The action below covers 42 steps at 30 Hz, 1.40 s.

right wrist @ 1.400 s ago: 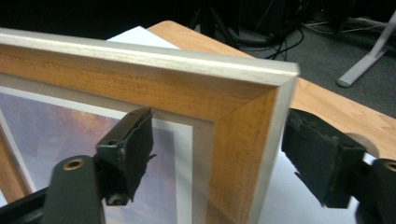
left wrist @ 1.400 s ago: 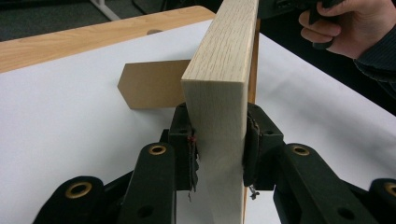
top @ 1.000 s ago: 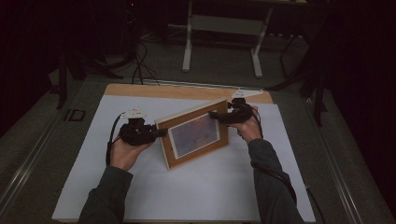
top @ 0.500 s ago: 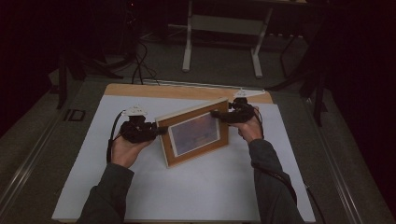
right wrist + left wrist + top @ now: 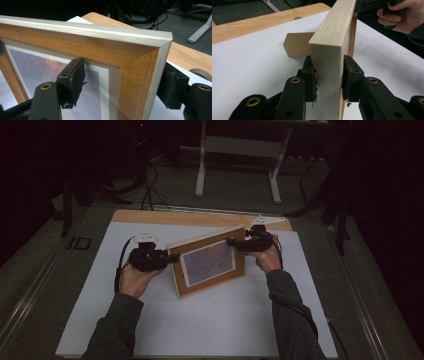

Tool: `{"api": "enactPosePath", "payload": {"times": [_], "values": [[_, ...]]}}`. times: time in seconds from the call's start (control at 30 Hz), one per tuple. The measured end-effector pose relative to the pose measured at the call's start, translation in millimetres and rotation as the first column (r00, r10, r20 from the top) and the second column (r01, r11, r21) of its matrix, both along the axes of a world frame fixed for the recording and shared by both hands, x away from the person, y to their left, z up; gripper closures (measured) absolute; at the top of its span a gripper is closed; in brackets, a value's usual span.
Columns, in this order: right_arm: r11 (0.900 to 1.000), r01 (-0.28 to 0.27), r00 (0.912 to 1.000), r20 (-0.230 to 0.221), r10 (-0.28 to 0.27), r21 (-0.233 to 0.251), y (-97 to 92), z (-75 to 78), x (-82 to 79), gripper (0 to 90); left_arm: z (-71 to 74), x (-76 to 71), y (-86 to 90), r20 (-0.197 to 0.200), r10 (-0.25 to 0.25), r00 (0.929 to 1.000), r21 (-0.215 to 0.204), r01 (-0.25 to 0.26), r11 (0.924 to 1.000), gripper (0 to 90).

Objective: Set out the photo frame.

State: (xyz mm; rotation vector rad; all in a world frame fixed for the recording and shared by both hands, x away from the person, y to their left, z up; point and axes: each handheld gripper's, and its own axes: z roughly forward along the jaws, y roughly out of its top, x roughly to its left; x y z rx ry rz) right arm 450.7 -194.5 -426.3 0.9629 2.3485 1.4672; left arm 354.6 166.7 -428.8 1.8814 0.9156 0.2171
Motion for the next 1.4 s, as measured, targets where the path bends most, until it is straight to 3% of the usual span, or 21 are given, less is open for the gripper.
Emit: {"api": "enactPosePath", "payload": {"times": [1.4], "values": [[0.9998, 0.018, 0.9998, 0.000, -0.018, 0.008, -8.9, 1.4, -3.2, 39.9, 0.9, 15.4, 2.5, -0.016, 0.023, 0.9996, -0.017, -0.023, 0.9996, 69.2]]}}
